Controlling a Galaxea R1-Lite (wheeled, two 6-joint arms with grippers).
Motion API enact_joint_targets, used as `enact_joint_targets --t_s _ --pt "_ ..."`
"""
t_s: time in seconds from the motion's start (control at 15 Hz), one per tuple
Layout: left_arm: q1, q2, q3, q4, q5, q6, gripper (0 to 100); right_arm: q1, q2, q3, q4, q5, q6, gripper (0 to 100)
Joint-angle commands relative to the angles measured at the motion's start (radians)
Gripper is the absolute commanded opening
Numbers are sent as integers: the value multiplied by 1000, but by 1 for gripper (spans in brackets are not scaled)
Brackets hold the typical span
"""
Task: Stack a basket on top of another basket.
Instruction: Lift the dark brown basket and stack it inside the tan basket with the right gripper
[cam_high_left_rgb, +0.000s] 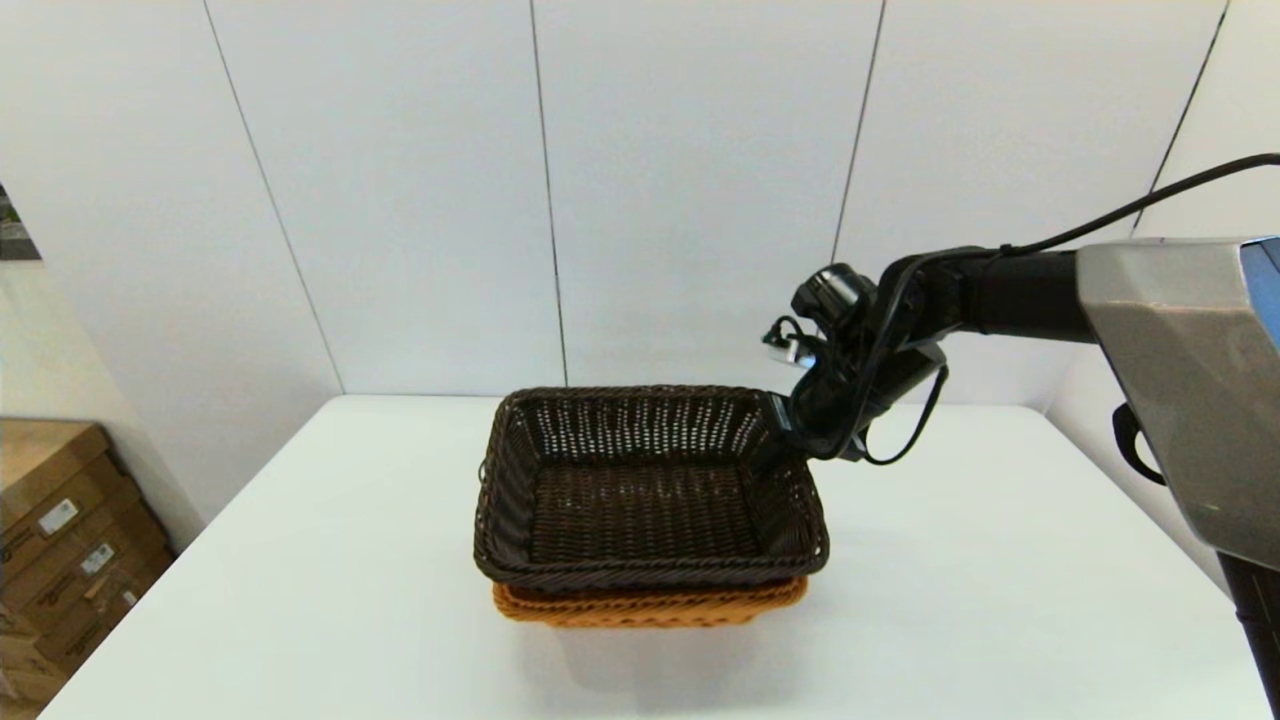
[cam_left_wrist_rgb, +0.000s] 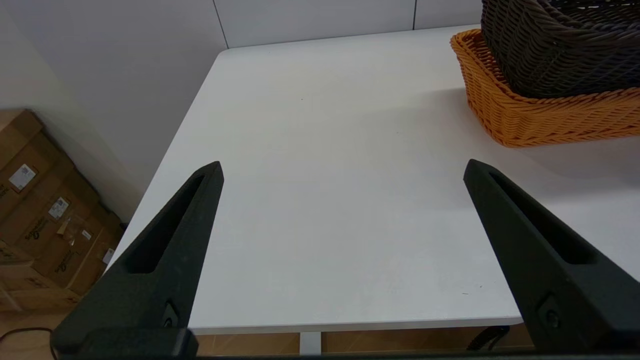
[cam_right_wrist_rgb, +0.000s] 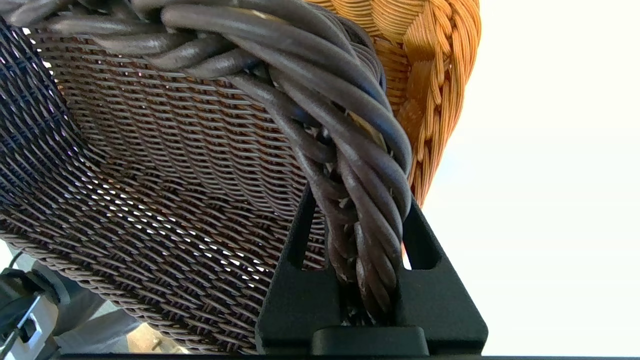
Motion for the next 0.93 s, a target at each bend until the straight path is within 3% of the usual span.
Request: enact_joint_targets --t_s 0.07,0.93 --pt "0 1 -2 1 0 0 100 0 0 -1 5 3 2 0" --pt "0 1 0 1 0 1 100 -1 0 -1 3 3 -26 0"
